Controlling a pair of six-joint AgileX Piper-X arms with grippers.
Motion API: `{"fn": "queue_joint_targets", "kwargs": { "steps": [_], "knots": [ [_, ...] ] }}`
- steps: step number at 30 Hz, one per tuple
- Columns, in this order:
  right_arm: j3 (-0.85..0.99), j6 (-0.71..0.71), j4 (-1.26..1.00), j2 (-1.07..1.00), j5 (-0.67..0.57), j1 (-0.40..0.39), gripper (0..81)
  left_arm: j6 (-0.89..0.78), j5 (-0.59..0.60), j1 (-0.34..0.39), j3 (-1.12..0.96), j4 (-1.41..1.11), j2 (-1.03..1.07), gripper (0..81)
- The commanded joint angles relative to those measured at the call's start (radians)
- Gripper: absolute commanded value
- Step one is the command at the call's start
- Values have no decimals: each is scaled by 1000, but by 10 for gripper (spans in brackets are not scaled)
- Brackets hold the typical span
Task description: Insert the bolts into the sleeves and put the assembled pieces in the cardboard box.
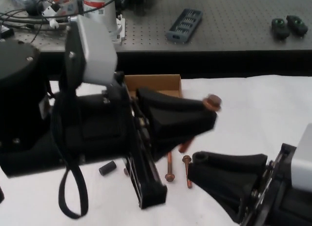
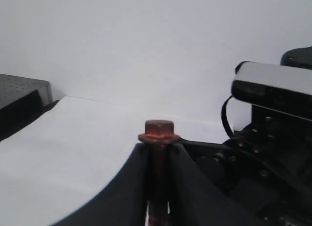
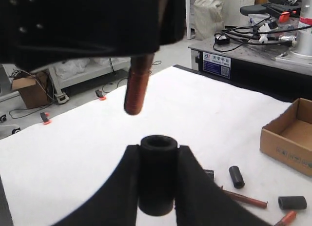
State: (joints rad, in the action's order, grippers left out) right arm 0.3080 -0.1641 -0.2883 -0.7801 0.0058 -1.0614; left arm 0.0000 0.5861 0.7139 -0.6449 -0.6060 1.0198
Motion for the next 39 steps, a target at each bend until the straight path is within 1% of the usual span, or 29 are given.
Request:
{"fn": "queue_joint_targets", "kwargs": {
  "steps": [1,3,5,8,14,20,24,28,32,36,39],
  "knots": [
    [3,-7,-59,-12,-37,29,39,22,1,-15,-11,-49,-4,6],
    [3,-15,-86,-29,-54,43,39,9,1,-21,-11,-76,-4,6],
    [3,-29,-128,-56,-99,54,39,-13,1,-21,-11,-98,-4,6],
    [3,-45,-207,-113,-143,55,39,-23,1,-21,-11,-102,-4,6],
    [33,-70,-332,-225,-158,55,39,-52,1,-21,-11,-105,-1,6],
    [58,-66,-346,-253,-149,67,39,-53,1,-21,-11,-105,-1,6],
    [58,-69,-374,-253,-149,101,39,-53,1,-21,-11,-105,-1,6],
    [58,-114,-405,-253,-162,125,39,-53,1,-21,-11,-105,-1,6],
    [58,-115,-420,-253,-213,129,39,-53,0,-21,-11,-105,-1,6],
    [58,-121,-378,-253,-267,129,39,-53,-24,-21,-11,-105,-1,6],
    [58,-121,-361,-253,-282,129,39,-53,-26,-21,-11,-107,-1,6]
  ]
}}
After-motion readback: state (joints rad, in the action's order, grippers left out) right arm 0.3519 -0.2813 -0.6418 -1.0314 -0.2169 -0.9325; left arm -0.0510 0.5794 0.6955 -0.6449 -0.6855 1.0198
